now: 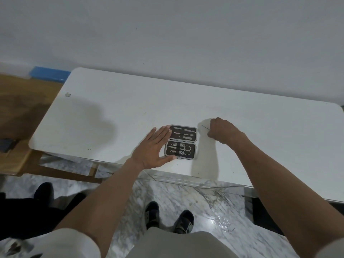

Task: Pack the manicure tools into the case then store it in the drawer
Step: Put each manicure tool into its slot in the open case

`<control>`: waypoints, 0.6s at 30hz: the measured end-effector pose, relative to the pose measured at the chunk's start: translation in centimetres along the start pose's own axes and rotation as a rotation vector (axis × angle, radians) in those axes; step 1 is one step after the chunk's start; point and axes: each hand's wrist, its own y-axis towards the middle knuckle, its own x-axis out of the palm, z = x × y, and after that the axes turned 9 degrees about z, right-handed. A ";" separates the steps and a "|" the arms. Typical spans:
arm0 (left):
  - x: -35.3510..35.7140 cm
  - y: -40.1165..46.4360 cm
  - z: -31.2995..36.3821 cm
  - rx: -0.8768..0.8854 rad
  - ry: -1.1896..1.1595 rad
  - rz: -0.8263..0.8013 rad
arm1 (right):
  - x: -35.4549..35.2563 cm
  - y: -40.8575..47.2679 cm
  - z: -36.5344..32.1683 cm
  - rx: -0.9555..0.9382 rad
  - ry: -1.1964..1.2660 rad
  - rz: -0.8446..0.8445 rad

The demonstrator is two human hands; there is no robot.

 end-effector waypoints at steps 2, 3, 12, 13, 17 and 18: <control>0.1 0.0 0.0 0.004 0.001 0.001 | 0.0 -0.2 -0.1 -0.009 -0.025 0.018; 0.1 0.0 0.0 0.004 0.005 -0.003 | 0.0 -0.3 -0.2 -0.017 -0.021 0.030; 0.1 0.0 0.0 0.002 0.008 0.003 | -1.3 -1.3 -1.0 -0.326 0.444 0.101; 0.1 0.0 0.0 0.003 0.008 0.004 | -1.2 -1.4 -1.0 -0.312 0.482 0.080; 0.1 0.0 0.0 0.006 0.003 0.013 | -0.9 -1.4 -1.0 -0.292 0.396 0.089; 0.1 0.0 0.0 0.005 0.003 0.014 | -0.8 -1.3 -0.9 -0.289 0.368 0.103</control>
